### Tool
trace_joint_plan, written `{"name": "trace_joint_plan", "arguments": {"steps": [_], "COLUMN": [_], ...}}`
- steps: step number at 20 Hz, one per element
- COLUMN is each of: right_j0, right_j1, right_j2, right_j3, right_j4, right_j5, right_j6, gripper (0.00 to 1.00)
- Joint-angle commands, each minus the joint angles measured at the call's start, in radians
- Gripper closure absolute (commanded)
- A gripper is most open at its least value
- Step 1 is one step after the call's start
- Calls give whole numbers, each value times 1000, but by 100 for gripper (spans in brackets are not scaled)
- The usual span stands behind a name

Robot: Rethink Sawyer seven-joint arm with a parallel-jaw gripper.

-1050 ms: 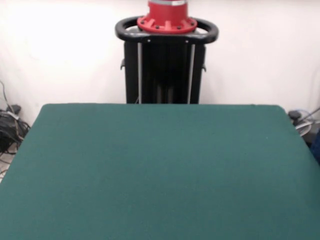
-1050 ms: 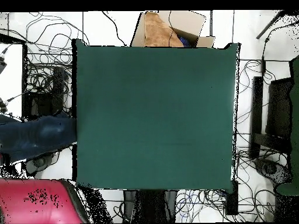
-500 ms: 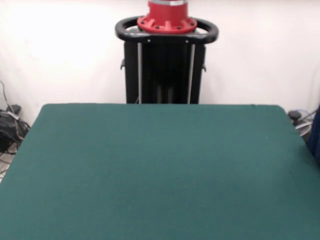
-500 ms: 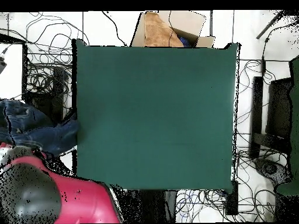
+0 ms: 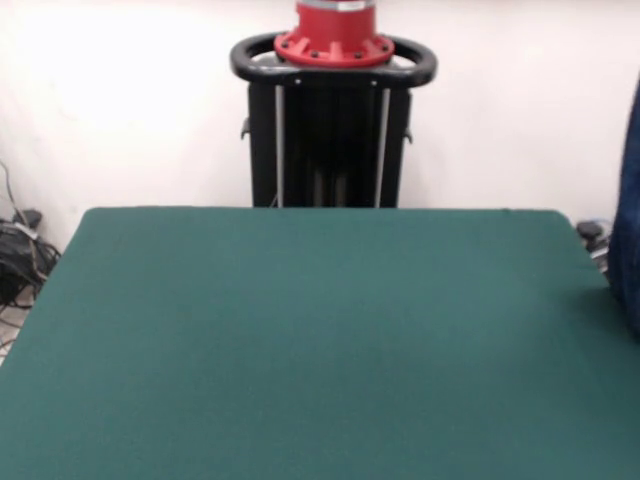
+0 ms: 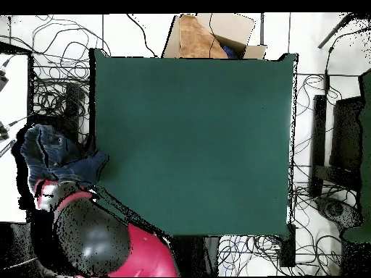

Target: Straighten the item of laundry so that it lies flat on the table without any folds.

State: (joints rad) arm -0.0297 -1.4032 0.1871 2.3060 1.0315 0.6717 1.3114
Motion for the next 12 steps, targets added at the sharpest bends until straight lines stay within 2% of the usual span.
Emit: {"name": "trace_joint_plan", "arguments": {"steps": [1, 5, 12], "right_j0": [-63, -110, -212], "right_j1": [37, 43, 54], "right_j2": [-61, -74, -56], "right_j3": [120, 136, 126], "right_j4": [78, 57, -42], "right_j5": [49, 93, 152], "right_j6": [-291, -372, -406], "gripper": [100, 100, 100]}}
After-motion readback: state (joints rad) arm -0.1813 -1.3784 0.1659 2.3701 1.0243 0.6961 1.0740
